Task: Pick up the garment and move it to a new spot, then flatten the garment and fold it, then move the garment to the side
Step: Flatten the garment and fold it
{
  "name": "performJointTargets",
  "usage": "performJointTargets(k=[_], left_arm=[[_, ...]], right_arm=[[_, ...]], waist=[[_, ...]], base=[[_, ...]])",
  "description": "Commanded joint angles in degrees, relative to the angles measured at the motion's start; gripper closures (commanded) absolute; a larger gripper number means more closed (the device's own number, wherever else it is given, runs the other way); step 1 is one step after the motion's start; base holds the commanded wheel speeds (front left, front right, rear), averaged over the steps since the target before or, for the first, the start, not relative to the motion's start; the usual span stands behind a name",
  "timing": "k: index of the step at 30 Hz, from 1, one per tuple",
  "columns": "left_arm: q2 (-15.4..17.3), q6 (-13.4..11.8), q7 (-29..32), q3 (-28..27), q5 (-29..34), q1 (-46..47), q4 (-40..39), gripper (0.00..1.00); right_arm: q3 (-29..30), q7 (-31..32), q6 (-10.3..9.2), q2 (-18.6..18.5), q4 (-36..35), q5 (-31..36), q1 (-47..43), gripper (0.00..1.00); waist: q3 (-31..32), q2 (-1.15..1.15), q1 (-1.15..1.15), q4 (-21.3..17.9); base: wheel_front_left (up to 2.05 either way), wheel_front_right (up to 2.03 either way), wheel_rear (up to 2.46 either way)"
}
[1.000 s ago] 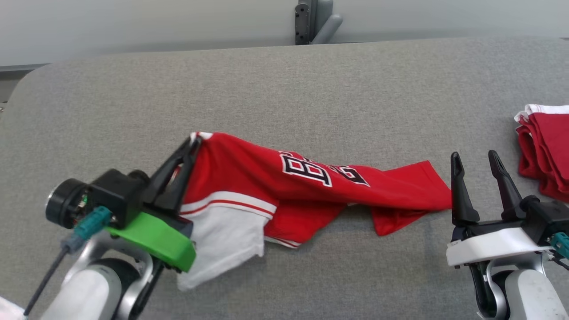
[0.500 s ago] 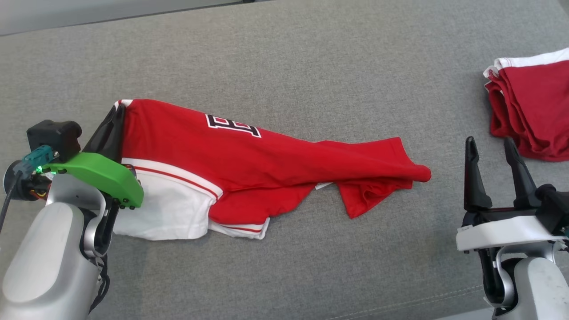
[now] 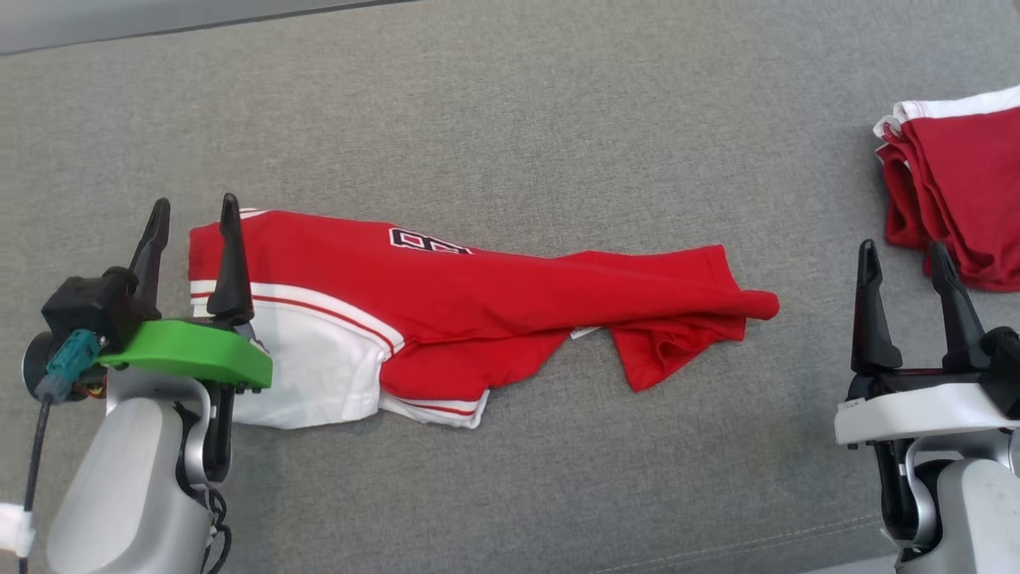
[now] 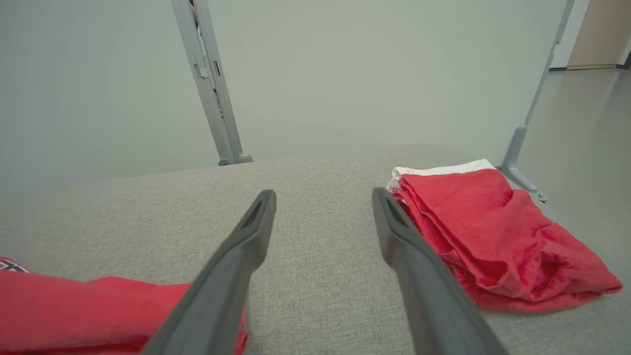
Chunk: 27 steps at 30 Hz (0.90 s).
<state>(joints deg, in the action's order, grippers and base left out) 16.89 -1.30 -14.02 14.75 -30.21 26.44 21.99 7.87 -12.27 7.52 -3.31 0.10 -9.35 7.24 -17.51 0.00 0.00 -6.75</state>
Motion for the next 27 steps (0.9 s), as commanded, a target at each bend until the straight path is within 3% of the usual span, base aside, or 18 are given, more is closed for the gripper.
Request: performJointTargets(k=[1,13,27], left_arm=[[-0.28,-1.03,-0.7,-0.82,0.91,-2.06,-2.01,0.0],[-0.94,-5.37,-1.12,-2.89,8.12,-16.1,-18.77,0.0],[-0.49,-6.71,0.8,-0.28,9.35,-23.33,-23.14,0.0]], right_arm=[[-0.49,0.28,-0.07,-0.39,-0.17,0.55,-0.59,0.0],[-5.66,1.99,-0.07,-1.88,1.04,0.77,-2.23,0.0],[-7.64,3.2,-0.07,-2.05,2.73,0.07,-4.72,0.0]], waist=[[2.27,0.0,0.0,2.4],[7.51,0.0,0.0,6.6],[10.79,0.0,0.0,7.36]], base=[[0.0,0.0,0.0],[0.0,0.0,0.0],[0.0,0.0,0.0]])
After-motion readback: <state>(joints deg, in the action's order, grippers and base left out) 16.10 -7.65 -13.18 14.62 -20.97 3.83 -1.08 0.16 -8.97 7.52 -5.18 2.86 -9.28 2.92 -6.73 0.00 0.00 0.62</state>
